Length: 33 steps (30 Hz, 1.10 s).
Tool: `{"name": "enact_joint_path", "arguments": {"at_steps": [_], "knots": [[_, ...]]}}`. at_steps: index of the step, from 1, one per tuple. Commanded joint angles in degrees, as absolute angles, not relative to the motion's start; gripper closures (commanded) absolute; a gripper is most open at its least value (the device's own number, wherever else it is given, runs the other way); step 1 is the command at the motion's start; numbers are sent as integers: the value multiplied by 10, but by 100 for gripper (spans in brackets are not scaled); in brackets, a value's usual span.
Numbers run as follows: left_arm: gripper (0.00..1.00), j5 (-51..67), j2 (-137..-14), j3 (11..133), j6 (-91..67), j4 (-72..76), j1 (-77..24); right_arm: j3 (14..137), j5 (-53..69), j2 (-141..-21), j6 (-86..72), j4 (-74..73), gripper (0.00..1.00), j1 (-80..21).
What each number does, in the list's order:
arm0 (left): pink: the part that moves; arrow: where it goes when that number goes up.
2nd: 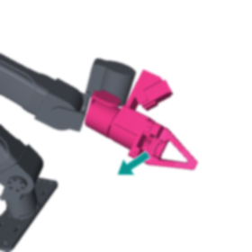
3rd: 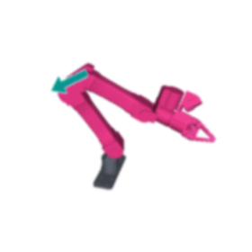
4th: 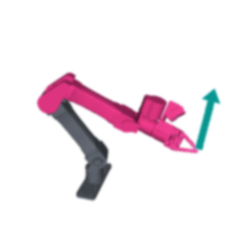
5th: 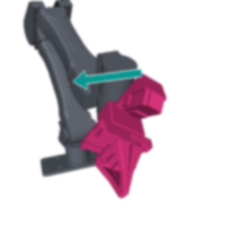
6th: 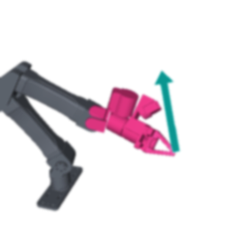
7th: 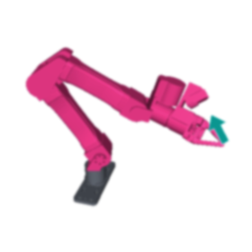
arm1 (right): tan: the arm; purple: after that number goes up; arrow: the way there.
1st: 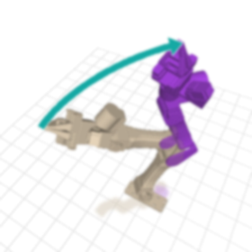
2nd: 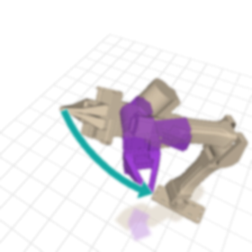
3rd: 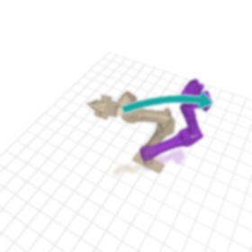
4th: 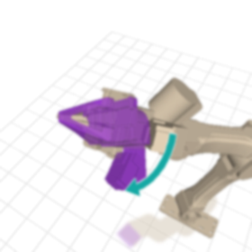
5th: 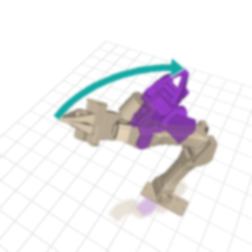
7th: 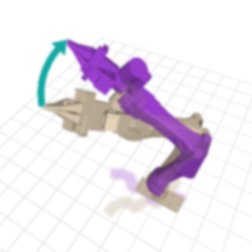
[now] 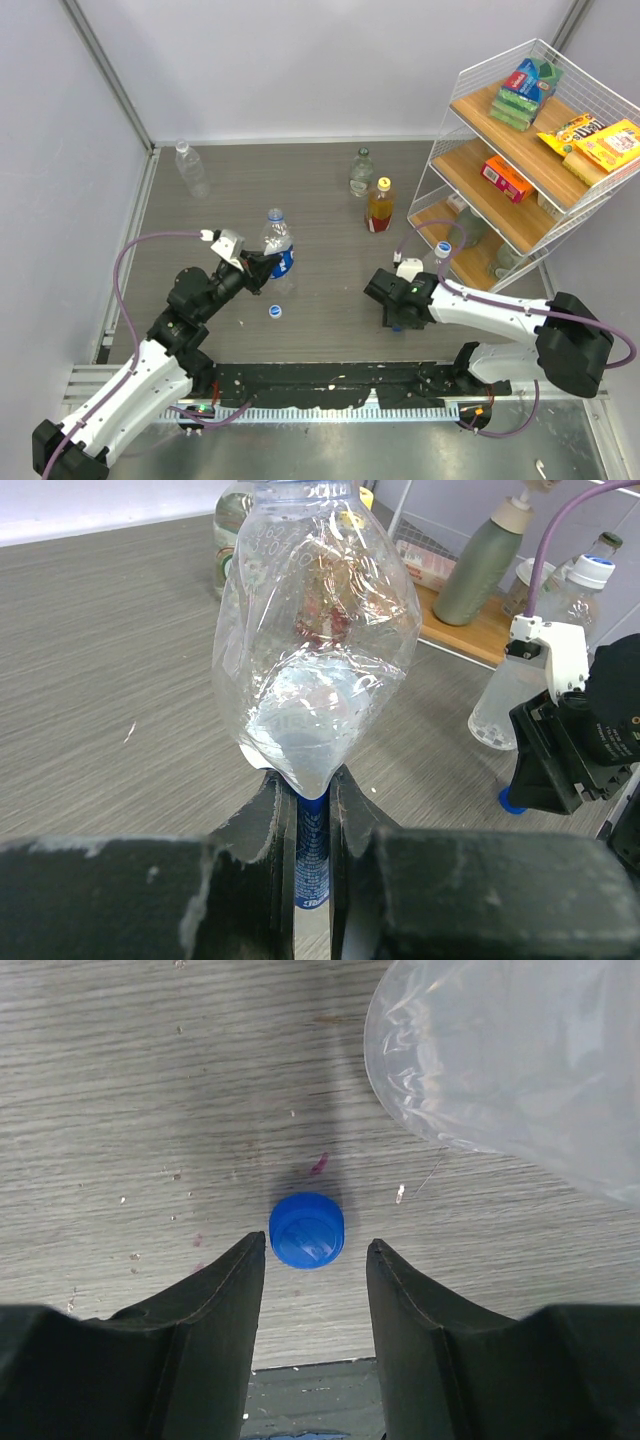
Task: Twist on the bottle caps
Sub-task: Pick up the bottle cap from the center of the board.
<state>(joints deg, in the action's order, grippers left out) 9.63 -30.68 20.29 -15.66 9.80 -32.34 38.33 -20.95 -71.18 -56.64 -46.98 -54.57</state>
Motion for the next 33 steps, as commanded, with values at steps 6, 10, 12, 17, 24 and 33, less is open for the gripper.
{"name": "enact_joint_path", "arguments": {"at_steps": [6,10,12,17,24,33], "knots": [[100,105,-300,200,-151,119,-321,372,-208,-714,-557,-431,54,-536],[100,105,-299,200,-150,119,-320,366,-201,-713,-556,-425,55,-534],[100,106,-298,200,-150,119,-321,363,-200,-710,-558,-425,55,-532],[100,108,-298,200,-150,120,-321,358,-203,-707,-558,-426,56,-529],[100,111,-298,200,-149,120,-321,361,-201,-708,-550,-420,61,-527],[100,165,-298,195,-138,134,-321,396,-190,-687,-478,-409,74,-529]]}}
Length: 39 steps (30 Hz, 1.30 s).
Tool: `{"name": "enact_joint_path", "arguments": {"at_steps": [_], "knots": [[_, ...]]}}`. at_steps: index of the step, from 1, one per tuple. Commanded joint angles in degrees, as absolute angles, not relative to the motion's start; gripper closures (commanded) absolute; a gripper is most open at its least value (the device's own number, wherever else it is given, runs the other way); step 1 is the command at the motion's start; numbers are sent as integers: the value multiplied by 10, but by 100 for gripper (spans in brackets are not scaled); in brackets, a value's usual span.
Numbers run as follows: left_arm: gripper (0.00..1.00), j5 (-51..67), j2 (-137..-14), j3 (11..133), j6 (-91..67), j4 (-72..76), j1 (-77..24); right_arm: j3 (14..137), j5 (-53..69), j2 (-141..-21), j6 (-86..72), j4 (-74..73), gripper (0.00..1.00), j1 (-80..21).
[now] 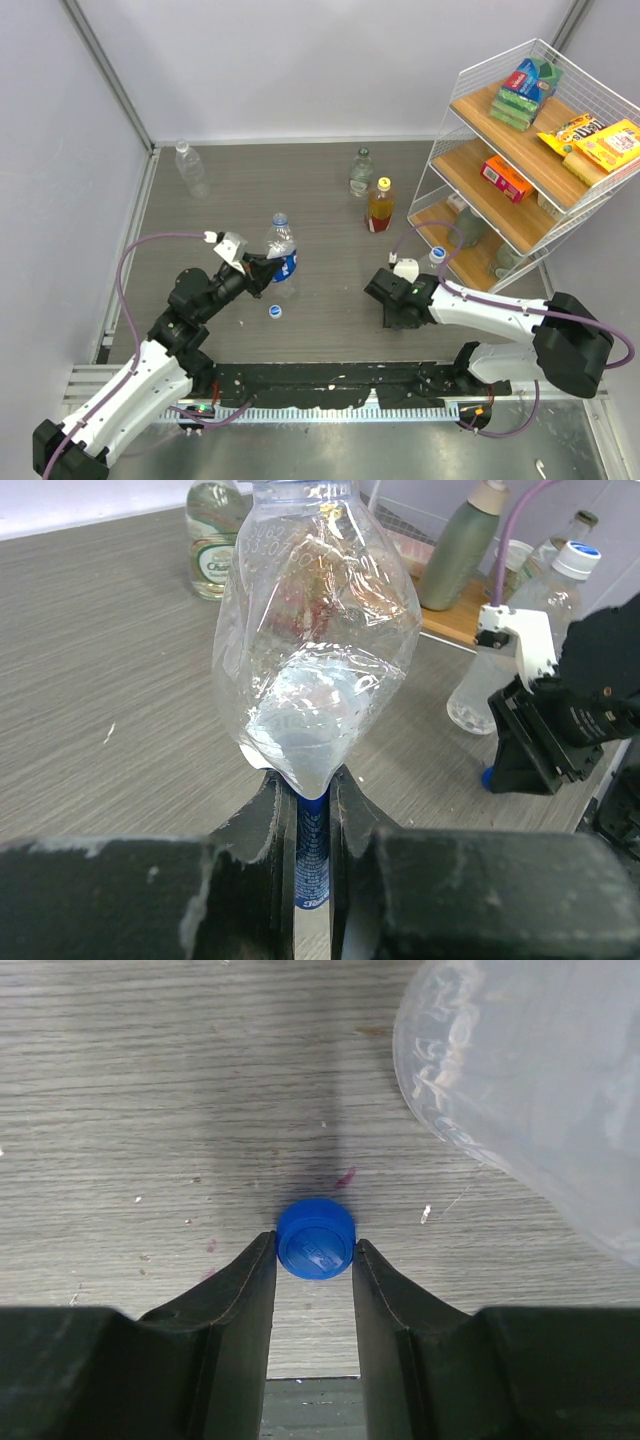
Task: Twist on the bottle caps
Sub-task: Pick up the bottle cap from the center of the board, then screw the bottle cap onto the plastic bottle.
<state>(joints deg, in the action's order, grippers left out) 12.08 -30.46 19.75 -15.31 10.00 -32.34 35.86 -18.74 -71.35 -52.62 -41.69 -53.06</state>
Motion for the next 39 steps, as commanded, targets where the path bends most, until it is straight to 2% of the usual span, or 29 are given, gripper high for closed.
{"name": "enact_joint_path", "arguments": {"at_steps": [1,6,11,17,26,30,39], "knots": [[100,175,-297,194,-135,136,-321,410,-185,-681,-460,-406,74,-528],[100,255,-301,185,-107,166,-321,460,-135,-631,-335,-400,76,-528],[100,407,-338,170,-63,215,-321,543,-59,-578,-217,-412,77,-528],[100,588,-402,206,70,153,-321,662,25,-562,-135,-458,78,-529],[100,605,-467,278,143,59,-320,783,123,-600,-27,-516,77,-528],[100,607,-506,312,173,24,-321,802,160,-620,26,-519,77,-528],[100,615,-521,322,197,5,-321,823,175,-649,33,-498,77,-529]]}}
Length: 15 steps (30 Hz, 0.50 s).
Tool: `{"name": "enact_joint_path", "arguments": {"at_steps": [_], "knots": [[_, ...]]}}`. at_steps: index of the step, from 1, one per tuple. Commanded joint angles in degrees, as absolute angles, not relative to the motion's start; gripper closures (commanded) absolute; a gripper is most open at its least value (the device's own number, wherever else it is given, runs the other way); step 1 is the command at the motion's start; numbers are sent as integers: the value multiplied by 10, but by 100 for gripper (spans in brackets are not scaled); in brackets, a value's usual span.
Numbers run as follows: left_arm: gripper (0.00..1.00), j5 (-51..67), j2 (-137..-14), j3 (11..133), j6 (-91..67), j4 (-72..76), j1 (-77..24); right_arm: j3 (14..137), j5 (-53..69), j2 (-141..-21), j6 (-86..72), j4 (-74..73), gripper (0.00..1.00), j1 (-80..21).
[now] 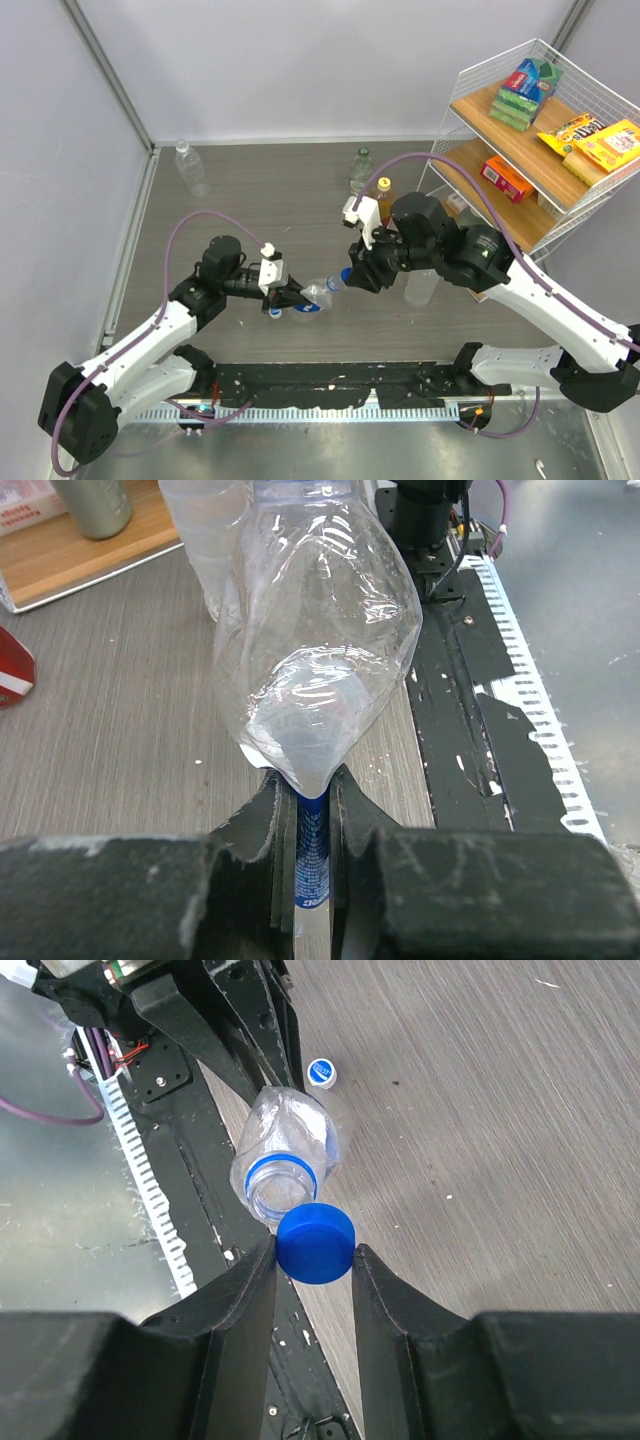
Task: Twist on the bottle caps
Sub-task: Screw the bottle cap onto the plastic bottle.
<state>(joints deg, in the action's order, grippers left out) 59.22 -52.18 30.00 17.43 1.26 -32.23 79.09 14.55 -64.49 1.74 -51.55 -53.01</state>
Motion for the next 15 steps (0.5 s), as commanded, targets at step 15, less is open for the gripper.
{"name": "enact_joint_path", "arguments": {"at_steps": [15], "knots": [[100,619,-529,324,179,28,-321,820,231,-682,40,-494,78,-528]]}}
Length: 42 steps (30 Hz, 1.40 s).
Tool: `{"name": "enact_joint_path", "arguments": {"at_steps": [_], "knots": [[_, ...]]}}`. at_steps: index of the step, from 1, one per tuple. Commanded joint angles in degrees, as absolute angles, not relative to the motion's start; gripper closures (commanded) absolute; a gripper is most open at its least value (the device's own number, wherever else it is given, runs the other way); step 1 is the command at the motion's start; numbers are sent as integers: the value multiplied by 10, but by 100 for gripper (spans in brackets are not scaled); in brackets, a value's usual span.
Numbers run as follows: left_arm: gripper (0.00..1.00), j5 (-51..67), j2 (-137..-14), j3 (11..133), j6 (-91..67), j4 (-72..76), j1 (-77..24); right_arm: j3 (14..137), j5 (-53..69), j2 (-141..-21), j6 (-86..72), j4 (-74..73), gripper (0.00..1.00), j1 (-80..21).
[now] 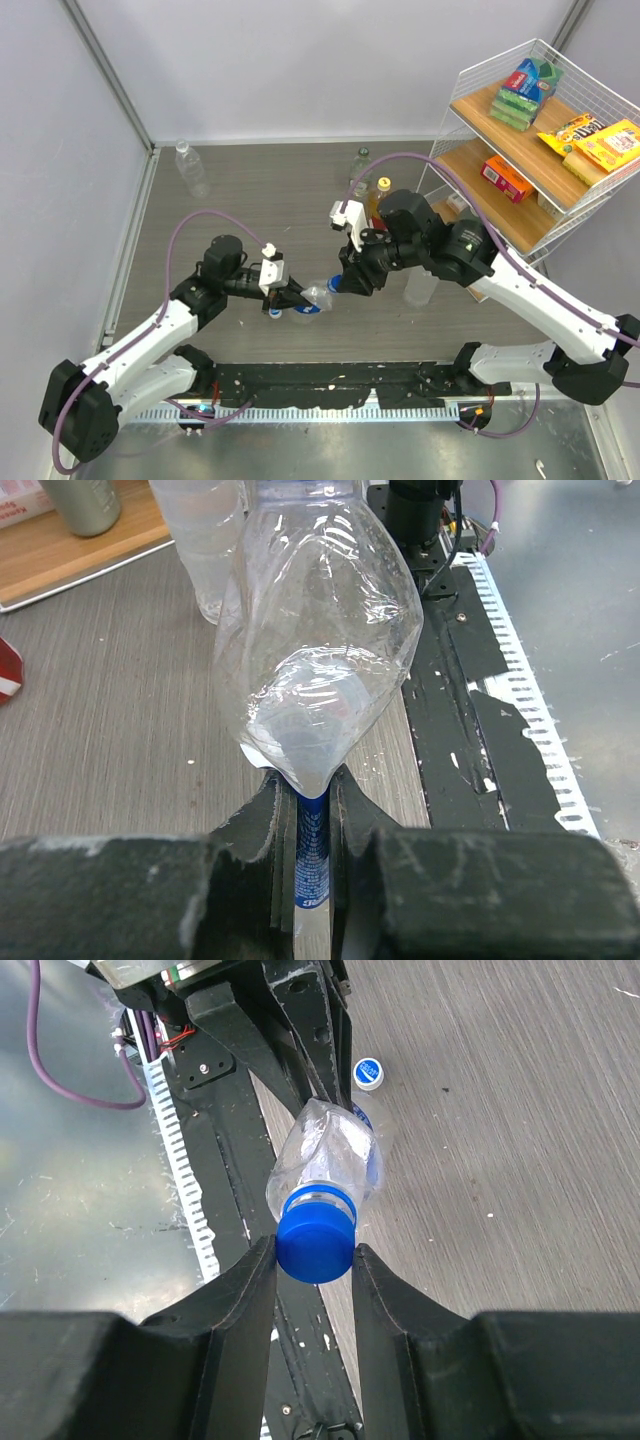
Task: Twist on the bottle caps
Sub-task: Screw the bottle cap onto the plastic bottle.
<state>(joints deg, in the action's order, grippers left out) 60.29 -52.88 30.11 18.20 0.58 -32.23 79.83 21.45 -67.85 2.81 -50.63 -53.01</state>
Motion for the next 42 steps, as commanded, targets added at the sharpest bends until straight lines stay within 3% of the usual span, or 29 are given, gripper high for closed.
{"name": "enact_joint_path", "arguments": {"at_steps": [1,17,25,35,39,42], "knots": [[100,618,-529,323,178,32,-321,821,230,-683,42,-495,77,-528],[100,602,-534,356,170,62,-321,811,200,-706,24,-487,82,-529],[100,549,-534,394,193,38,-321,820,105,-732,-95,-481,85,-526],[100,498,-544,428,214,28,-321,824,106,-751,-229,-449,88,-528],[100,474,-547,429,200,55,-321,822,60,-752,-278,-449,82,-526],[100,477,-554,426,193,59,-320,825,61,-755,-291,-439,70,-526]]}}
